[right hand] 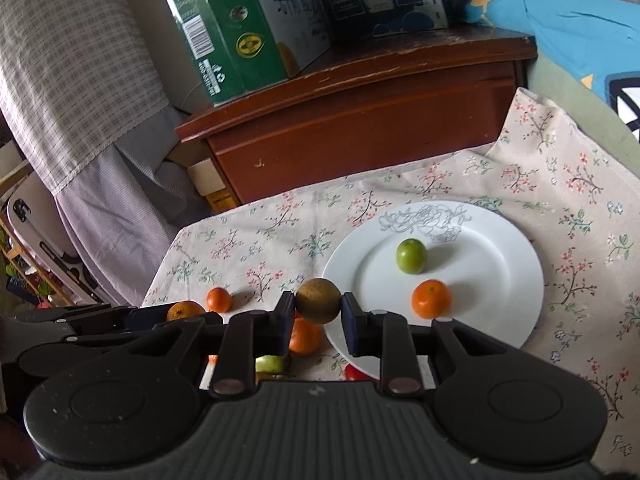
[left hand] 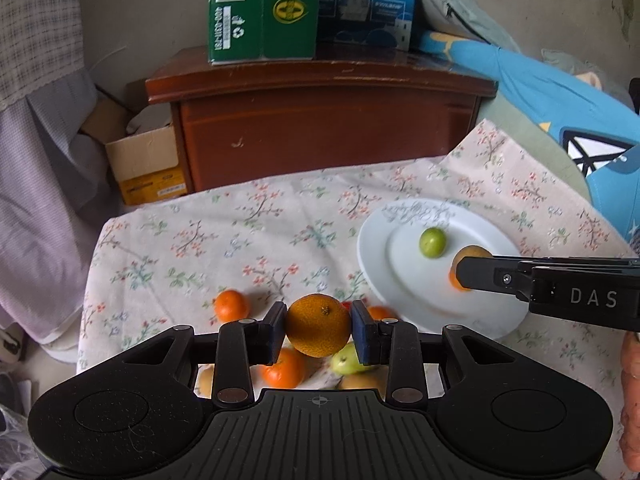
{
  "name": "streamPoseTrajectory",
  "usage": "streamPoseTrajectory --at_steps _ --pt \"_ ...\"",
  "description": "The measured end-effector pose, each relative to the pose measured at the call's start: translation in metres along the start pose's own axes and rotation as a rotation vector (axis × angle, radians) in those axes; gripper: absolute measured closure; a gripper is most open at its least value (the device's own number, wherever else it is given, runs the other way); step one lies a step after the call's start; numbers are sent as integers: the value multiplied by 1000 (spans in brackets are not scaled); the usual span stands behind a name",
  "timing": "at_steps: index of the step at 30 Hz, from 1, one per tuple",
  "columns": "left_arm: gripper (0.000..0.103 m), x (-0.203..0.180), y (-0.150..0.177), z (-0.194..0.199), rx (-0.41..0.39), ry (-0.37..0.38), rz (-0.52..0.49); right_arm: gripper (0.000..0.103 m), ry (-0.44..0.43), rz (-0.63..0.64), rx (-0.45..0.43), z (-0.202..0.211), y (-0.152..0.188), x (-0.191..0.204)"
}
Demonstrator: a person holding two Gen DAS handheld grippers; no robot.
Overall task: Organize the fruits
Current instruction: 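Lower both held fruits onto the white plate and open both tools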
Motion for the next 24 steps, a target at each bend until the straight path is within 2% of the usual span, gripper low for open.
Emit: streamPoseTrajectory --at_steps 11,24 --pt "71 -25 -17 -14 -5 115 -13 78 41 -142 -46 14 -22 -42" --pt "71 -44 -29 -40 10 197 -12 78 89 -261 21 -15 -33 -88"
Point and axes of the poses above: each gripper's, at about its wrist camera, not at the fingertips, and z roughly against the way its jaws point, x to its left, y to its underside, the point moved 3 cm from there along -z, roughly the way its jaws point, and after that the axes turned 7 degrees about x, right-handed, at the moved point
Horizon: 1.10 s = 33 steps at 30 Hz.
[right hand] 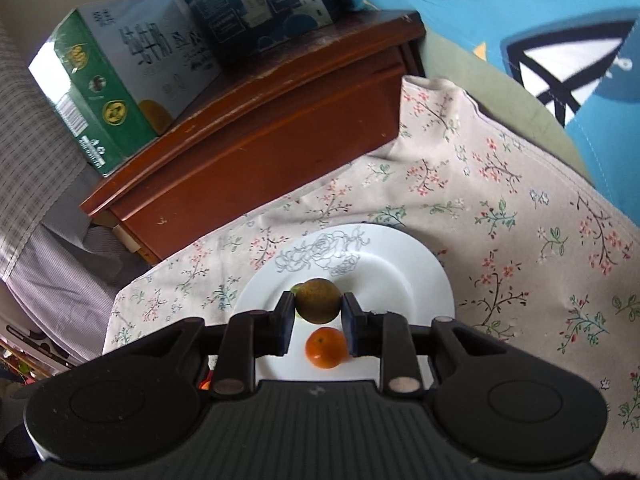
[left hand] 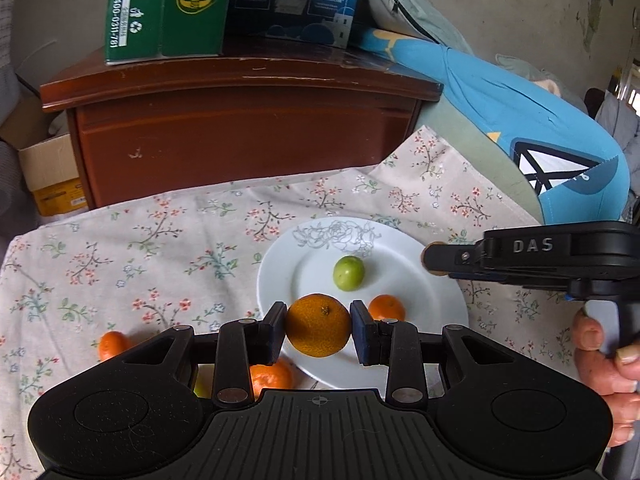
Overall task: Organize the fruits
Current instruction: 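Lower both held fruits onto the white plate and open both tools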
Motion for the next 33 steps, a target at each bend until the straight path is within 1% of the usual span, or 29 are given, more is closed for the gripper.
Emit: streamPoseTrajectory --at_steps 4,9,15,17,18,20,24,25,26,27,28,33 --pt "71 -3 -3 -12 4 15 1 78 16 -6 4 -8 -6 -7" --pt "71 -6 -4 -30 26 19 2 78 22 -8 35 -23 -8 -11" --pt "71 -10 -5 -49 49 27 16 78 33 -40 73 -37 -5 -16" --pt "71 -12 -6 -52 54 36 18 77 31 -45 78 -39 -4 -17" --pt "71 -12 -6 -53 55 39 17 75 29 -47 80 -40 -5 -17" --pt "69 -14 -6 -54 46 33 17 75 32 -48 72 -40 -6 -16" --pt "68 -17 -11 -48 31 36 6 74 25 -56 51 -35 -9 -16" --pt "63 -17 -13 -45 26 31 6 74 23 -57 46 -33 -10 -16" --pt "59 -16 -14 -41 18 27 6 74 21 -56 41 -32 -11 -15" --pt "54 -16 -16 -37 6 19 6 74 20 -53 36 -30 -11 -14" --pt "50 -15 -18 -32 -2 10 5 74 19 -47 33 -29 -11 -13" --pt "46 -7 -25 -10 -9 -22 15 74 6 -3 35 -19 -4 -2"
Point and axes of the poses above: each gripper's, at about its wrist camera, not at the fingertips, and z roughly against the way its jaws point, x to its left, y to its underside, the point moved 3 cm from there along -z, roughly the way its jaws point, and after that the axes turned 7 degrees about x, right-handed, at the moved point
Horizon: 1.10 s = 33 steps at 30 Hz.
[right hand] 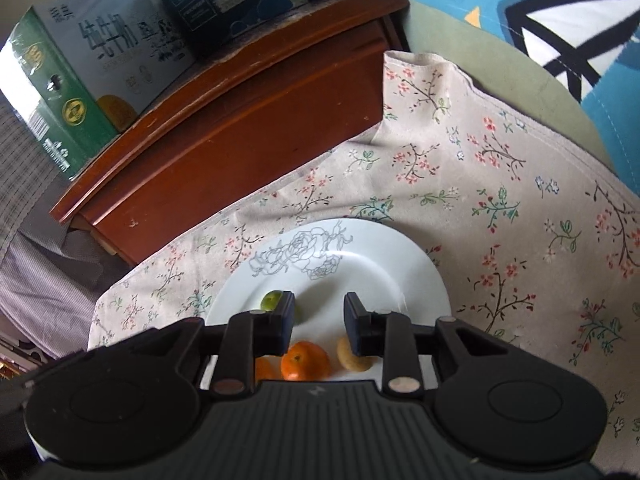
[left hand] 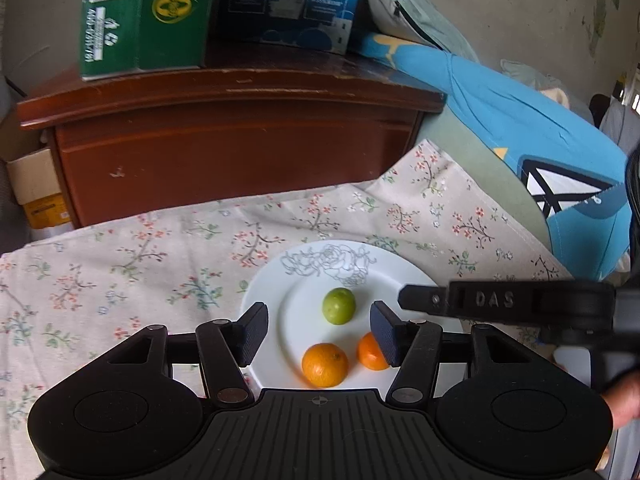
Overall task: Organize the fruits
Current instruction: 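Lower both held fruits onto the white plate and open both tools, then move left tool toward a green fruit while right tool approaches a red tomato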
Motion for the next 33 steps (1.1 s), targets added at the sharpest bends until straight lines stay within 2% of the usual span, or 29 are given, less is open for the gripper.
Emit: streamPoseTrajectory --at_steps 2,8,13,19,24,33 --pt "42 5 -1 10 -4 -11 2 74 -4 4 12 5 6 3" --pt "41 22 6 38 17 -50 -13 74 -16 8 54 15 28 7" --pt "36 42 25 60 34 -120 -27 73 -5 15 88 21 49 10" --pt "36 60 46 76 43 -124 22 72 -5 33 145 24 75 14" --pt "35 59 66 72 96 -98 -3 72 -8 50 175 17 83 18" --pt "36 57 95 55 157 -129 -69 72 -18 37 201 -5 84 18"
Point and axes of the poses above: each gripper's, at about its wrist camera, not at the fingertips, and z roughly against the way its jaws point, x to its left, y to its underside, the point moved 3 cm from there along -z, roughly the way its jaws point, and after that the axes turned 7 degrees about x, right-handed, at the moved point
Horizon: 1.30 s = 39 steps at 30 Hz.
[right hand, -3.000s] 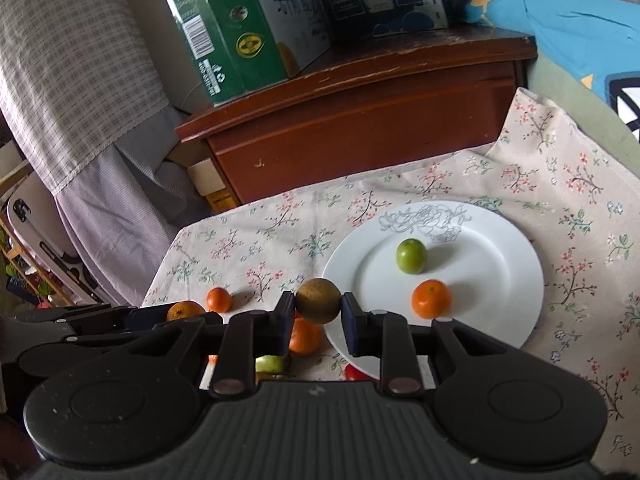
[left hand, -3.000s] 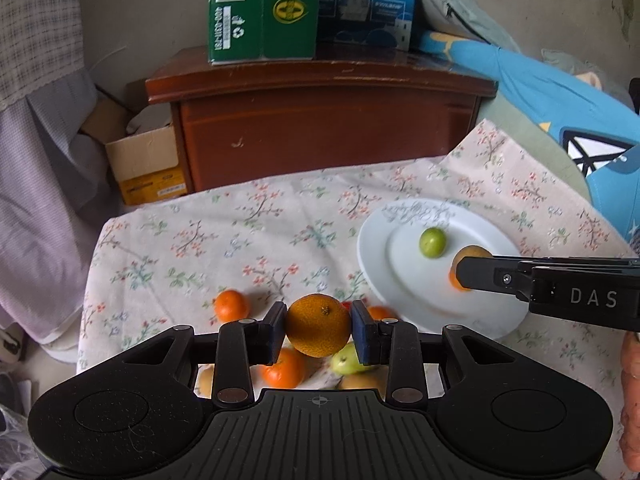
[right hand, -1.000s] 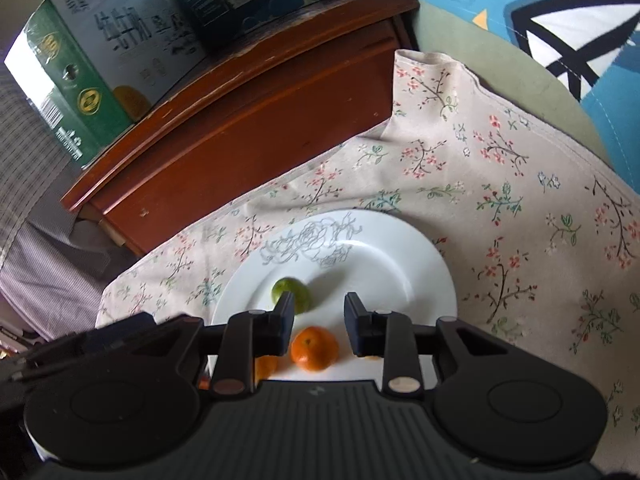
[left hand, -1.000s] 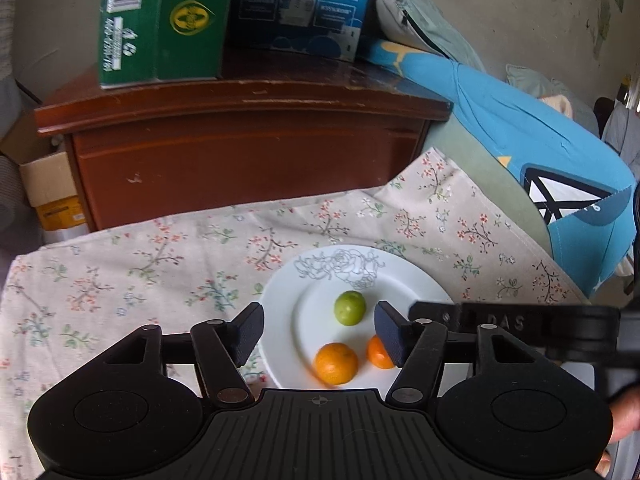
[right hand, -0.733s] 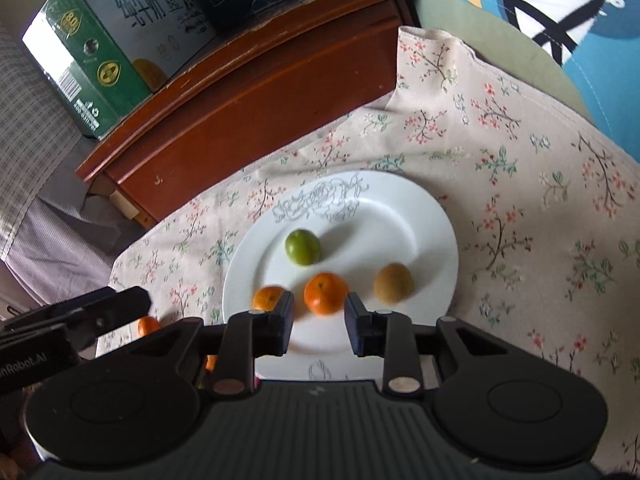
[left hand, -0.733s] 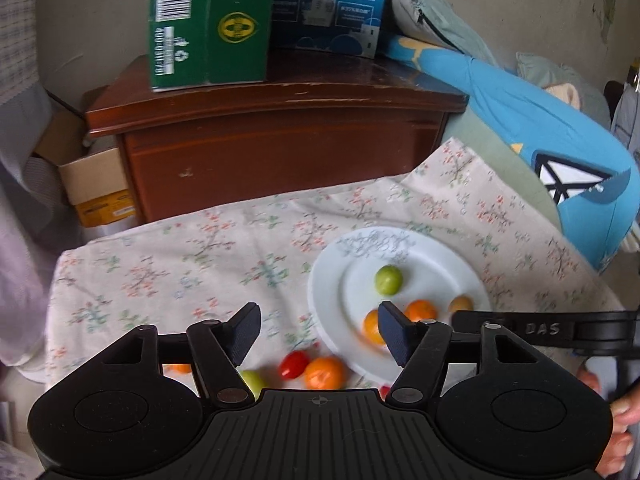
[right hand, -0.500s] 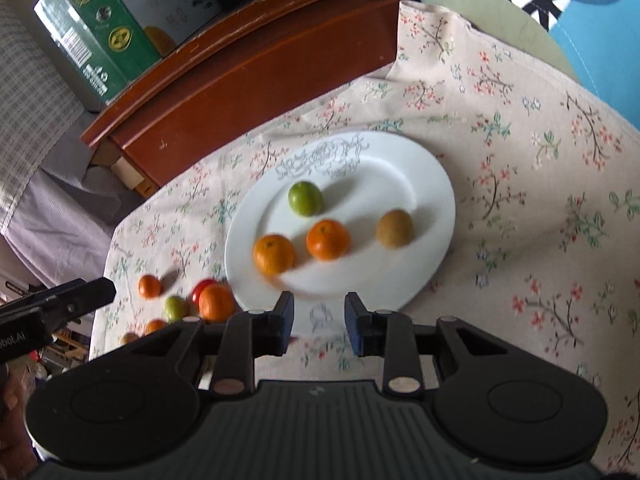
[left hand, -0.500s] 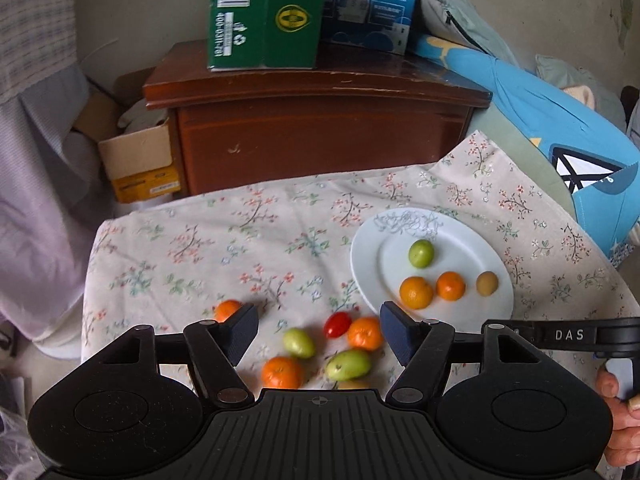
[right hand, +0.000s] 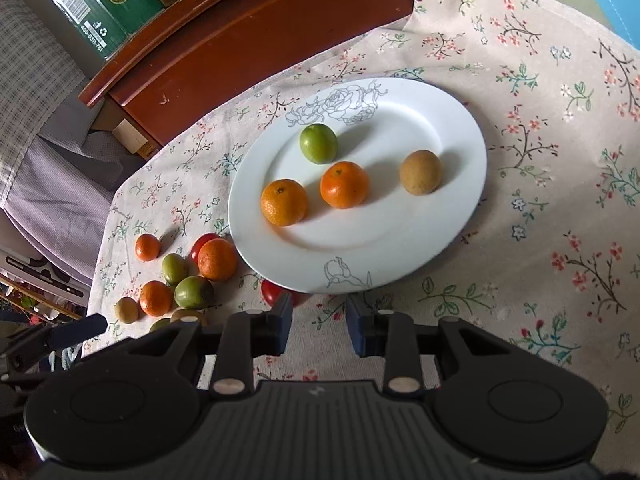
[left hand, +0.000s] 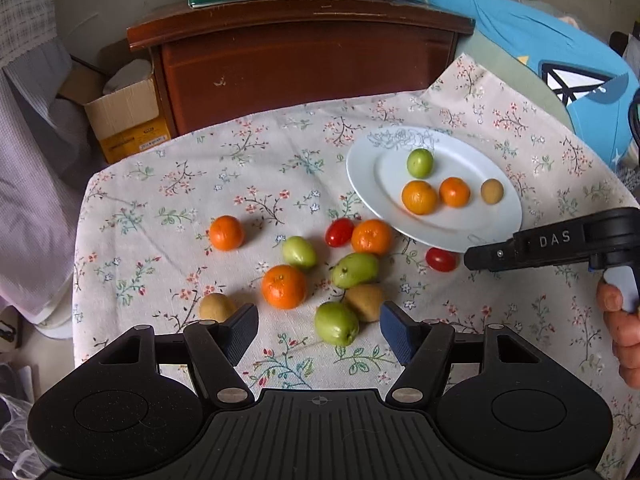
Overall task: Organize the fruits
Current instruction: 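Move left tool toward a green fruit while right tool approaches a red tomato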
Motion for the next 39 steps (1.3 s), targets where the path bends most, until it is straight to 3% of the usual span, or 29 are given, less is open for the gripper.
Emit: streamPoseTrajectory --at_steps 14,18,26,31,39 --pt "36 -7 3 -8 26 5 -15 72 -19 10 -57 -8 -10 -1" --pt "36 -6 4 -9 31 4 -14 72 7 47 -76 -8 -8 4" --pt "39 0 5 -15 35 -14 3 72 -43 126 -55 -7 0 22" --pt "48 0 7 -20 43 -4 13 72 -44 211 -42 -11 8 36" --pt "49 -4 8 -27 42 25 19 72 22 292 -68 -15 13 45"
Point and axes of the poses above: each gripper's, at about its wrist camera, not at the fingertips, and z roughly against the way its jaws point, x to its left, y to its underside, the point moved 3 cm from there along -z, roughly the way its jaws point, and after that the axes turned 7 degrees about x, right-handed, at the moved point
